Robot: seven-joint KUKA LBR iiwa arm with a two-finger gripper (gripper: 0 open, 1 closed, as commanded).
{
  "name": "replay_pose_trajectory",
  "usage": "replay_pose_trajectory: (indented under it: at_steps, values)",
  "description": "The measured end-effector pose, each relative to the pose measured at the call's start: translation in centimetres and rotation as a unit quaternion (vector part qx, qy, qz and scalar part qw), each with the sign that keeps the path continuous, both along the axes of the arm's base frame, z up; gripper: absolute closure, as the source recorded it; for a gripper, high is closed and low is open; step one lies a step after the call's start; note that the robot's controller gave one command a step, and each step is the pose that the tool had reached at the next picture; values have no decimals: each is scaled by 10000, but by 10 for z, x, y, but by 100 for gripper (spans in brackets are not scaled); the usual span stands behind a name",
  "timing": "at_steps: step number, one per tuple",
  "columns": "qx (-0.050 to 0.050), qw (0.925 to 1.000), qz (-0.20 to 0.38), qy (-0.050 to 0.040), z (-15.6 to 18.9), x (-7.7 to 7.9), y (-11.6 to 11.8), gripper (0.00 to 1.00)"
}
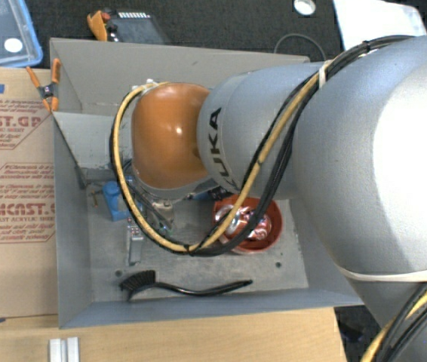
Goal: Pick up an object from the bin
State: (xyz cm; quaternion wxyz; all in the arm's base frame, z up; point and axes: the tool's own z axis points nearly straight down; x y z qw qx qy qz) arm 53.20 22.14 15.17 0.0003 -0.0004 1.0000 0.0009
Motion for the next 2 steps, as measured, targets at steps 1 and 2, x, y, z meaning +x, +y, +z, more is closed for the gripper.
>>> replay_pose_trajectory:
  at_steps: [1, 2]
  values:
    - [0, 10000, 0, 0, 0, 0, 0, 0]
    - [1, 9882, -1534, 0, -8, -19, 5, 0]
